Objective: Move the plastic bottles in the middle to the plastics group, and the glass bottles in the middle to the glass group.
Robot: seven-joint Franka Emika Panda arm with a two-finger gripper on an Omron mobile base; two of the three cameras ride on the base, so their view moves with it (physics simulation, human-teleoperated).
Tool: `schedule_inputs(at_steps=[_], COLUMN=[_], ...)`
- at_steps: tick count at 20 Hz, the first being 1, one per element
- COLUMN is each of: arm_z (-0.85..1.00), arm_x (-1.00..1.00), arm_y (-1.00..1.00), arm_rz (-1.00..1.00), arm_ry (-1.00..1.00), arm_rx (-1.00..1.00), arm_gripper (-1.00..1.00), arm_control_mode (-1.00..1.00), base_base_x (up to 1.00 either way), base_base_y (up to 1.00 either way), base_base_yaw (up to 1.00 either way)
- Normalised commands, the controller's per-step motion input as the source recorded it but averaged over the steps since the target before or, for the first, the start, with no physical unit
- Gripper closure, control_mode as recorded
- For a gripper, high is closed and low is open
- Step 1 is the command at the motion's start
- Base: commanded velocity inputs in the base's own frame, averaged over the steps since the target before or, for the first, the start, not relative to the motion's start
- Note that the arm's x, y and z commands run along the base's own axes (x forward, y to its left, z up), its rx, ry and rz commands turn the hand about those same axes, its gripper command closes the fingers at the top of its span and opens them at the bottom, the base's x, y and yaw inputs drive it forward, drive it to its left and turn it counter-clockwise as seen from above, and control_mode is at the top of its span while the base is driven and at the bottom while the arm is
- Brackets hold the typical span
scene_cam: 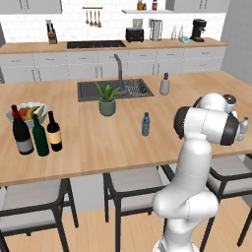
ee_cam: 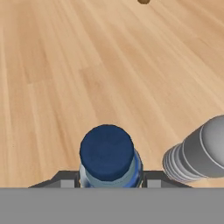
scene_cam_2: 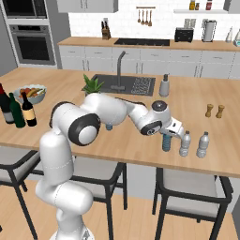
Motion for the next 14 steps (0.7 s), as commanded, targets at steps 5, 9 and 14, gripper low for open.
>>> schedule_inputs(at_steps=[5, 9, 14], arm_z=[-0.01, -0.33, -0.36], arm_x=[0.00, 0.00, 0.00], arm_y=[-0.02, 0.00, 0.00], arm_rz=[-0.01, 0.00, 0.00], arm_ry=[-0.05, -0.01, 0.00], arm_rx=[0.02, 0.01, 0.00], arm_gripper=[1.00, 1.00, 1.00], arm_control_mode=[-1.00, -1.00, -1.00], base_base_x=[0.00, 0.00, 0.00], base_base_y=[0.00, 0.00, 0.00], base_base_yaw=[0.00, 0.00, 0.00])
